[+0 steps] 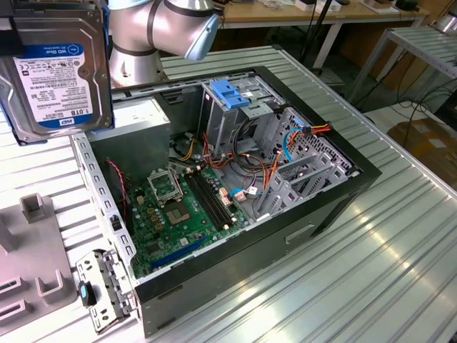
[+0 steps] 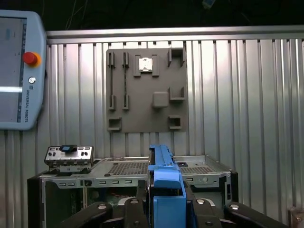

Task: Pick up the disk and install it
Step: 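Pick up the disk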

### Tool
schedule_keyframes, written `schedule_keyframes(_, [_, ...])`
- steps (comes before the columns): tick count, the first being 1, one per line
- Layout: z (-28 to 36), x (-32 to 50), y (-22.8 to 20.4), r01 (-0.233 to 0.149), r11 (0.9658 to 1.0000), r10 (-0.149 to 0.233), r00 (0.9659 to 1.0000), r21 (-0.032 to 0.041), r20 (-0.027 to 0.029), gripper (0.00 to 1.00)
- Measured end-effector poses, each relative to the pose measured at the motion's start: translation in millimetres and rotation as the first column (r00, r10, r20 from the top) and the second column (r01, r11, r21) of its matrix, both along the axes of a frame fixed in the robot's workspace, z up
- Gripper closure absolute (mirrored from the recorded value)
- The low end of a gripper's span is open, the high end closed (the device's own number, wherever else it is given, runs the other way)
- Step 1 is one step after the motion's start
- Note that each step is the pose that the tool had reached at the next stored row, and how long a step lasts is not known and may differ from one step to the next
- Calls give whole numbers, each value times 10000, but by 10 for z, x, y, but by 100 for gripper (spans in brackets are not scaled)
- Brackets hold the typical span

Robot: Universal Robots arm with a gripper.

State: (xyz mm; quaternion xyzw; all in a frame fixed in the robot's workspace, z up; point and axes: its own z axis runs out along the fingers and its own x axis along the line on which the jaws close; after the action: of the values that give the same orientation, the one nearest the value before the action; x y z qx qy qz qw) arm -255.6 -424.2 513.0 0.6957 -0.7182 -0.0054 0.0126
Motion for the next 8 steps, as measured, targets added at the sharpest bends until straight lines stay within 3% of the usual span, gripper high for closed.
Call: schedule_keyframes(8, [-1,103,-123,0,10000,0,10000,1,-15,63])
